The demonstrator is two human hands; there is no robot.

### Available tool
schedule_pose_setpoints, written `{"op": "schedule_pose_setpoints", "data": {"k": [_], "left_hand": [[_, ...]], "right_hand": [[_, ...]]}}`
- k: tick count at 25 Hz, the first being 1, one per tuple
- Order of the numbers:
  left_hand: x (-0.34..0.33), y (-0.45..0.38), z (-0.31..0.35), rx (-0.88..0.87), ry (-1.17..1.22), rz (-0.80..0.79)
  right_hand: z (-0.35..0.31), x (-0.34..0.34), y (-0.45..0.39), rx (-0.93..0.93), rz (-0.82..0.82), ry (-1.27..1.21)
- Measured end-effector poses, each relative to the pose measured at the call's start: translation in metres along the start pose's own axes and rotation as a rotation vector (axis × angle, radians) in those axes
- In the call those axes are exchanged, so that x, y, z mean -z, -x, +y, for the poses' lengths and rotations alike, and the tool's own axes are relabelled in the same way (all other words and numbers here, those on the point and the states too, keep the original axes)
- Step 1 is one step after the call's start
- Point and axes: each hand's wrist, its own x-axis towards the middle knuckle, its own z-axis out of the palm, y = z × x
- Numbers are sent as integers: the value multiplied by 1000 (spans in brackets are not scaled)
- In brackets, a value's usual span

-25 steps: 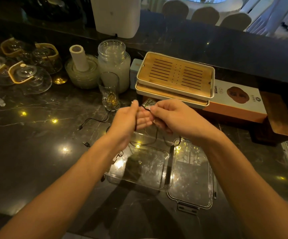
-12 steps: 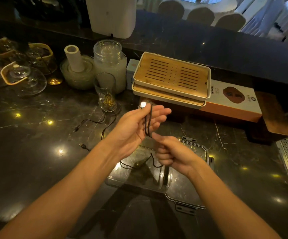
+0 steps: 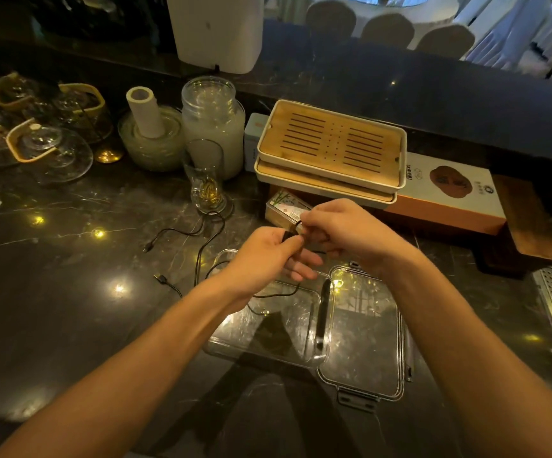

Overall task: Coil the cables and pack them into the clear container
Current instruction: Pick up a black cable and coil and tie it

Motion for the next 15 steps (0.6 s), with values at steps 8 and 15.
{"op": "schedule_pose_setpoints", "data": {"k": [8,15], "left_hand": [[-6,-2,-2,-128,163,180],[-4,-8,12,-147,512,143]], "right_hand": [[12,-19,24,155,287,-51],[44,-56,42,124,133,-334]]}}
